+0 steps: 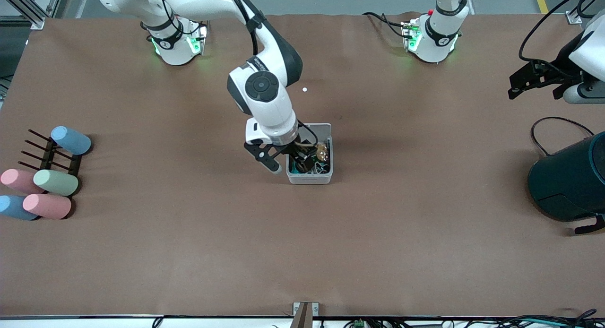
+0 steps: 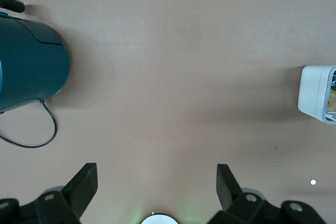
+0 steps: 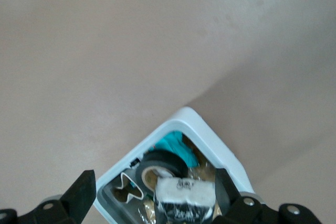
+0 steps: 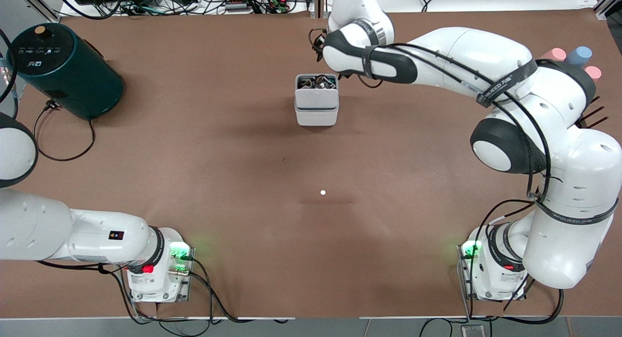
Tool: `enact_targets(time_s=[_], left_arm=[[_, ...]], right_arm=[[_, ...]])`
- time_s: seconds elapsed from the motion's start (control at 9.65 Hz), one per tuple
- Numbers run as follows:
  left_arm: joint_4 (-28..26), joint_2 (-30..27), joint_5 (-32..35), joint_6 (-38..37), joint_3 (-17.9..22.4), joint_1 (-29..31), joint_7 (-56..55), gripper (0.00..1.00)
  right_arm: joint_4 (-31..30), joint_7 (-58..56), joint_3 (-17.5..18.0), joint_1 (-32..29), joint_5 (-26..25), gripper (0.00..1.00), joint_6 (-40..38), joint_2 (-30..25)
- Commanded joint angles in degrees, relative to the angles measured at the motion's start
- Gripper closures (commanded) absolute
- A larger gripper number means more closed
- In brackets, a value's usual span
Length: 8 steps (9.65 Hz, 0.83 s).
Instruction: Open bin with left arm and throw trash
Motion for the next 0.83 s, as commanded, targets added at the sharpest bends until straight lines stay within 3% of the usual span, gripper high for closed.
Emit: enact_targets(time_s=[0.0,0.31,0.73], left_arm=[[-1.1,-1.1,-0.9,1.0,0.6,0.1,1.0,0.00],[-0.9,-0.7,-0.8,1.2,0.6,0.5,1.1,0.00],[-0.8,-0.5,-0.7,1.3,0.6,0.5,1.1,0.00]], right_arm=[[-0.9,-14.6,0.3,-5.1,-0.5,0.00,-3.3,-3.9],[-0.9,-33.4,0.3,-14.7,-0.5,0.00,-11.5,-7.3],[-0.9,-63.6,0.2,-28.0,-0.7,0.00,-13.1,-7.8]])
